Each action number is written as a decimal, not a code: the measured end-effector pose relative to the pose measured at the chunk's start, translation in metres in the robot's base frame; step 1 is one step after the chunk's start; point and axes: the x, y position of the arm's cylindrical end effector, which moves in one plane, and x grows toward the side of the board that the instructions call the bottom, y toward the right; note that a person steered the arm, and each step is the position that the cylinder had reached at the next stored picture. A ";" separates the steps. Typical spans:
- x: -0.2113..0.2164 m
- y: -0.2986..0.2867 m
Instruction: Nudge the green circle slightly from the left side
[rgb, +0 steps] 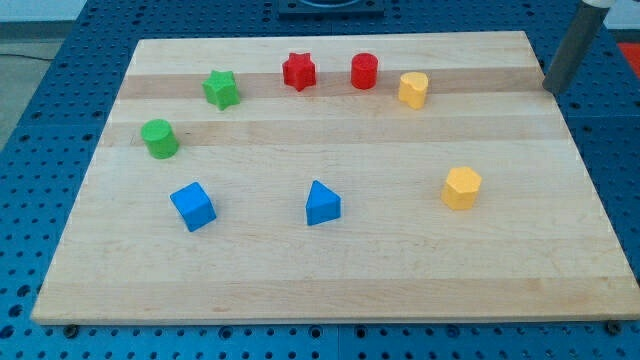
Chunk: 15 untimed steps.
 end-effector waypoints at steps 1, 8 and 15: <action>0.000 -0.009; 0.137 -0.441; 0.223 -0.532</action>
